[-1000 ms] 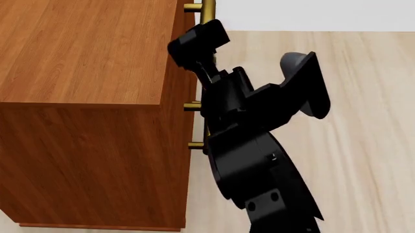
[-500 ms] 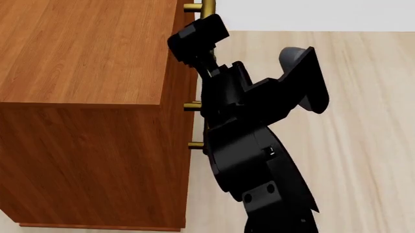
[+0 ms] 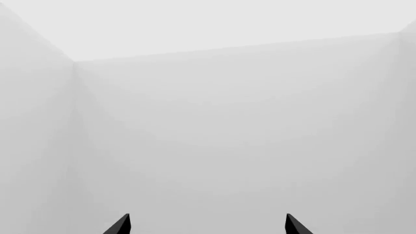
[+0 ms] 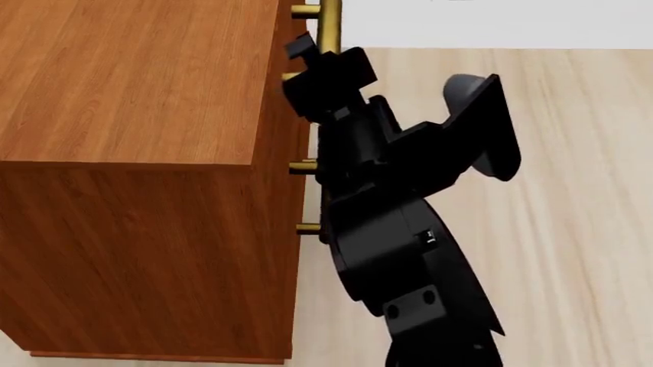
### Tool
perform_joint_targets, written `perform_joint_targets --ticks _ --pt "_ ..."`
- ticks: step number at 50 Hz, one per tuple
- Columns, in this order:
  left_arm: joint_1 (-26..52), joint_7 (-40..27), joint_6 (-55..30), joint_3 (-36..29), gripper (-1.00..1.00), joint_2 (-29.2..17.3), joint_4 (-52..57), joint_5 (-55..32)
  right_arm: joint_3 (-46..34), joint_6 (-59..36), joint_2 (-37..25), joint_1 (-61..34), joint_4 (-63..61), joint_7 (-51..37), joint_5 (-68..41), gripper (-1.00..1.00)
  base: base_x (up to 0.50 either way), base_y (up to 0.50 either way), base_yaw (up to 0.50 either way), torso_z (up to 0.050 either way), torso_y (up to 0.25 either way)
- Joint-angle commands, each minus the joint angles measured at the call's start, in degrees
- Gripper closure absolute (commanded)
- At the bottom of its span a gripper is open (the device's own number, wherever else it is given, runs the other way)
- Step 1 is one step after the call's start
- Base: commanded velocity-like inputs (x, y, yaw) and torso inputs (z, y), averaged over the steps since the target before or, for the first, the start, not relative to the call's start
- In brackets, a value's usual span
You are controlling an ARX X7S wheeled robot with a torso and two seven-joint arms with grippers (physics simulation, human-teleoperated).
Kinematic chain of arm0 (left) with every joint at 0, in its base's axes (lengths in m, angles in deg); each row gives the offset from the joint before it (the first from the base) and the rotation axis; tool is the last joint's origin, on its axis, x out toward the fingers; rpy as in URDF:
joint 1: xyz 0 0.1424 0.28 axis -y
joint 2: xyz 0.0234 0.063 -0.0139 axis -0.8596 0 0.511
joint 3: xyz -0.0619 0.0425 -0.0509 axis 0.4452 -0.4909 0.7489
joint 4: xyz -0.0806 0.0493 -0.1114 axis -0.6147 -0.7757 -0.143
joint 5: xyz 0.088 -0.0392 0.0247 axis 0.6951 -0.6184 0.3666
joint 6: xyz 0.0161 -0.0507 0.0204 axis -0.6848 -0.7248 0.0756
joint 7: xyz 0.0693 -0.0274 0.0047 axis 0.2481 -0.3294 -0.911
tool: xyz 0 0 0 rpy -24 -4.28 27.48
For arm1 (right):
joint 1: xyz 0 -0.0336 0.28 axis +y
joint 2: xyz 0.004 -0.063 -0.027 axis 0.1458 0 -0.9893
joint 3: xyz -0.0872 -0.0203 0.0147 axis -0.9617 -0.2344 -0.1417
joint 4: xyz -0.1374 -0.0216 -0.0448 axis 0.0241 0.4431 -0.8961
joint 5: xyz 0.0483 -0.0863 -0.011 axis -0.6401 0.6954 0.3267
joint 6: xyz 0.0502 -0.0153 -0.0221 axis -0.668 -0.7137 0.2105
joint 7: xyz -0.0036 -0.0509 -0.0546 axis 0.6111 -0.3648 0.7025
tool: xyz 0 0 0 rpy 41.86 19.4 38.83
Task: Close the bottom drawer of the cabinet and open the top drawer.
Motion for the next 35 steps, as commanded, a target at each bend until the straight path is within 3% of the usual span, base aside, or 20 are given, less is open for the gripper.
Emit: perform_joint_targets --ticks 1,35 --pt "0.3 -0.4 -0.1 -0.2 -1.0 -0.1 0.2 -0.3 -3.4 -0.3 -0.1 0.1 -2.7 -1.7 -4.8 1.0 0.0 0.0 0.0 0.0 0.0" --pt "1.7 -0.7 0.2 -1.2 -1.0 0.0 -0.7 -0.6 -1.5 3.1 -3.6 -1.2 -6.5 -3.9 -5.7 1.0 0.0 0.0 0.0 0.0 0.005"
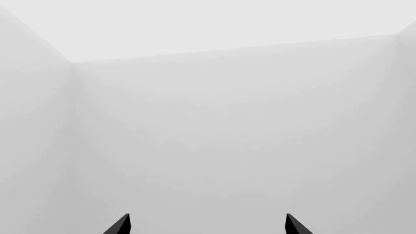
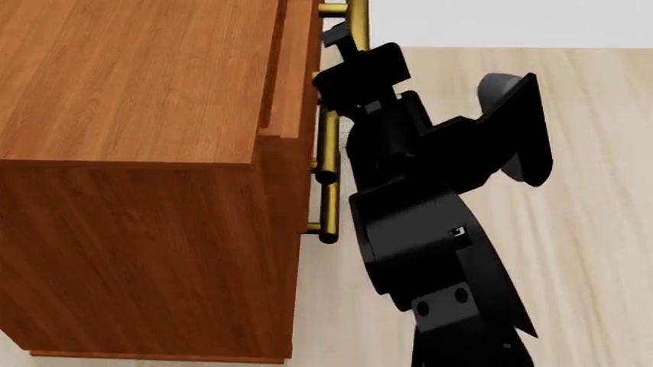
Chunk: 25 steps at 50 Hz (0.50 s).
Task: Close the bottom drawer of the cabinet and open the top drawer.
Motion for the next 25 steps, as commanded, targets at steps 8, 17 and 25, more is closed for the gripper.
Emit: perform_joint_targets --ticks 8,17,25 --pt "0.5 -0.3 0.1 -0.4 -1.0 0.0 -0.1 -0.3 0.1 0.8 -1.3 -0.5 -5.7 0.3 -2.2 1.0 0.0 0.0 0.0 0.002 0.005" --pt "0.8 -0.4 0.1 -0.8 -1.0 -0.1 -0.1 -0.3 1.1 1.7 -2.3 -0.5 -6.9 -0.2 -2.6 1.0 0.0 0.0 0.0 0.0 0.005" --pt "1.0 -0.5 0.1 -1.4 -1.0 0.0 -0.2 -0.2 1.9 2.4 -3.1 -0.3 -7.9 -0.5 -2.8 1.0 0.0 0.0 0.0 0.001 0.005"
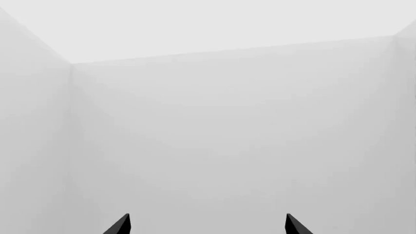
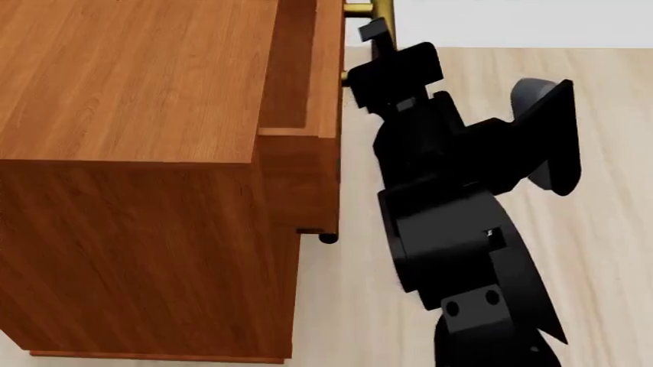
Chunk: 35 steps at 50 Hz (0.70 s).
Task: Close the bottom drawer of the cabinet and open the top drawer.
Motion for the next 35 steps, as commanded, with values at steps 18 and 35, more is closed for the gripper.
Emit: perform_joint_targets --ticks 18,35 --pt "0.9 -0.6 -0.1 -1.0 -1.0 0.1 -0.1 -0.2 2.5 1.6 -2.3 -0.6 -8.7 0.3 -0.4 1.0 0.0 0.0 0.0 0.002 0.005" --pt "1.2 -1.1 -0.3 -0.9 -1.0 -0.2 0.2 -0.9 3.9 4.1 -2.8 0.2 -9.8 -0.4 0.7 1.0 0.0 0.0 0.0 0.001 0.005"
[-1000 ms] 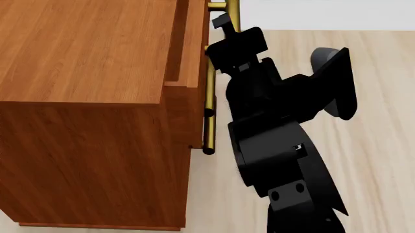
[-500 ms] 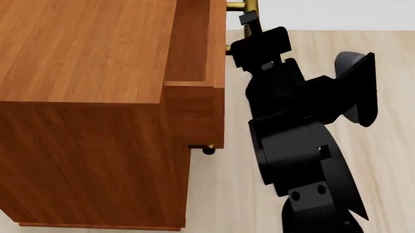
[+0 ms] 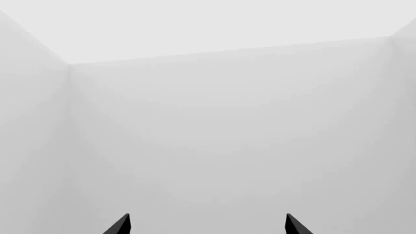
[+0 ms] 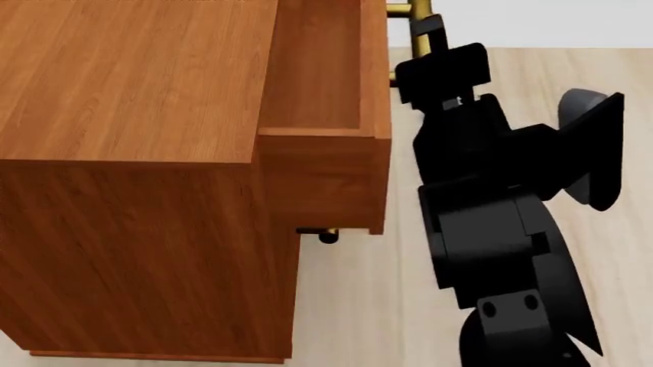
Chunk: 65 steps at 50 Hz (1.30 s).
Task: Close the bottom drawer of the cabinet and open the top drawer.
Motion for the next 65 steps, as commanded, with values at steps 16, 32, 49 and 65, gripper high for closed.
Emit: perform_joint_targets --ticks 16,32,49,65 --pt "0.3 -0.4 0.1 0.1 -1.0 -0.5 0.0 -0.7 1.8 1.8 -0.6 -0.5 -8.4 1.1 2.5 1.0 0.0 0.0 0.0 0.001 0.005" --pt "-0.3 -0.2 1.0 0.1 -1.0 -0.9 -0.4 -0.4 1.2 2.0 -0.2 -0.5 -7.9 1.7 2.6 1.0 0.0 0.0 0.0 0.001 0.005" --pt "-0.4 -0.5 1.2 0.1 -1.0 -1.1 -0.4 -0.6 0.8 2.3 -0.3 -0.6 -7.7 2.5 2.6 -1.0 0.0 0.0 0.0 0.001 0.004" --pt "-0.1 -0.8 1.0 0.1 -1.0 -1.4 -0.2 -1.1 1.1 3.1 -0.9 -0.6 -8.6 1.6 3.1 -1.0 0.0 0.0 0.0 0.001 0.005"
